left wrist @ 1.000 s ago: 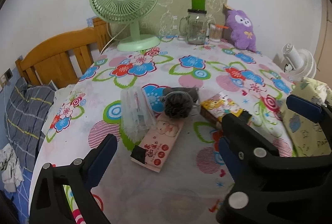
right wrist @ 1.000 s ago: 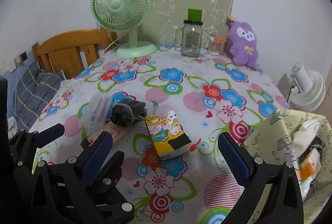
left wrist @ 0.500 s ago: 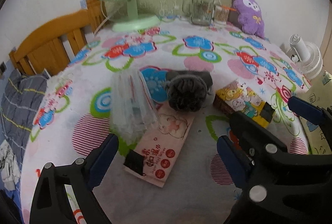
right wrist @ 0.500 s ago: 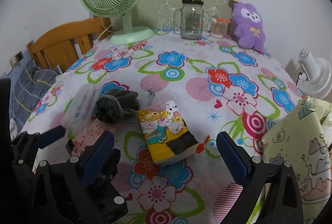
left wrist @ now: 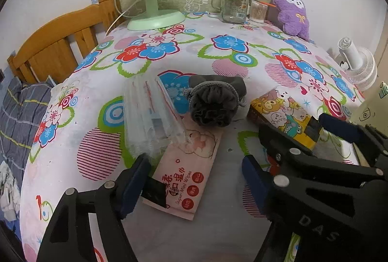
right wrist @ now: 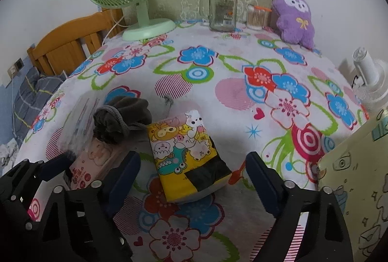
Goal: Organize soft objects
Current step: 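Grasp the yellow cartoon pack with the right gripper while the left grasps the pink wipes pack, then lift the yellow cartoon pack and pink wipes pack off the table, then carry both packs over the fabric box opening, then lower both packs into the box and open both grippers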
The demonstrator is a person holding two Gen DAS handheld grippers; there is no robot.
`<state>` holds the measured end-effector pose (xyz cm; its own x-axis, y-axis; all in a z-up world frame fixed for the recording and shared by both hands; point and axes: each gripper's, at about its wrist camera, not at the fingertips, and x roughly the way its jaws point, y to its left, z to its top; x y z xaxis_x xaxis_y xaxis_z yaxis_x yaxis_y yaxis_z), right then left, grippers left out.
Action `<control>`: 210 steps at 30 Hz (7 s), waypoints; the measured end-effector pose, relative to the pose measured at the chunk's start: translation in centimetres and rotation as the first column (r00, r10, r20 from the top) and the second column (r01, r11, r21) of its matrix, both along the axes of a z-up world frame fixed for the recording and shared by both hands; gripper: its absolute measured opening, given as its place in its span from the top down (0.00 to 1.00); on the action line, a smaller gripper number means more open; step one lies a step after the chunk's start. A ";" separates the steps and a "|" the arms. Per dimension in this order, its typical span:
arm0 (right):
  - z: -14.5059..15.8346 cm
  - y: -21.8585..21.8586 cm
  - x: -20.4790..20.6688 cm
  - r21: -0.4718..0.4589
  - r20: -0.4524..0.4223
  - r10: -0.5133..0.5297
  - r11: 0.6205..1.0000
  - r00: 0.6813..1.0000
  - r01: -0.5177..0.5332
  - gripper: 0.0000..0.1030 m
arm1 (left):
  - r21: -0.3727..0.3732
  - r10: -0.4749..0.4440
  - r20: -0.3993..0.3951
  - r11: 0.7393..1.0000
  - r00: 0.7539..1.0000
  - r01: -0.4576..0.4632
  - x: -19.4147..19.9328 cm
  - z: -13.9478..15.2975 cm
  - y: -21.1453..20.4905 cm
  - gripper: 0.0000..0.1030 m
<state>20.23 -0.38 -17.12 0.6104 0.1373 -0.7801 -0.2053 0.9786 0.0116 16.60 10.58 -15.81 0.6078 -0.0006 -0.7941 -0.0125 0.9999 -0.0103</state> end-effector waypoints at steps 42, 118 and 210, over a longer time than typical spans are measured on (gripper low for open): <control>2.3 -0.9 -5.1 0.018 -0.037 0.032 0.999 0.999 -0.032 0.43 | -0.054 -0.010 0.031 0.998 0.999 0.012 -5.1 2.2 -3.1 0.61; 15.9 -12.8 -10.8 0.079 0.242 -0.114 0.992 0.964 0.098 0.43 | 0.005 -0.157 0.304 0.987 0.940 0.163 -8.8 14.2 -14.9 0.62; 11.9 -23.9 -10.7 0.098 0.150 -0.318 0.947 0.936 0.306 0.28 | 0.044 -0.323 0.200 0.946 0.925 0.321 -6.6 10.6 -23.8 0.07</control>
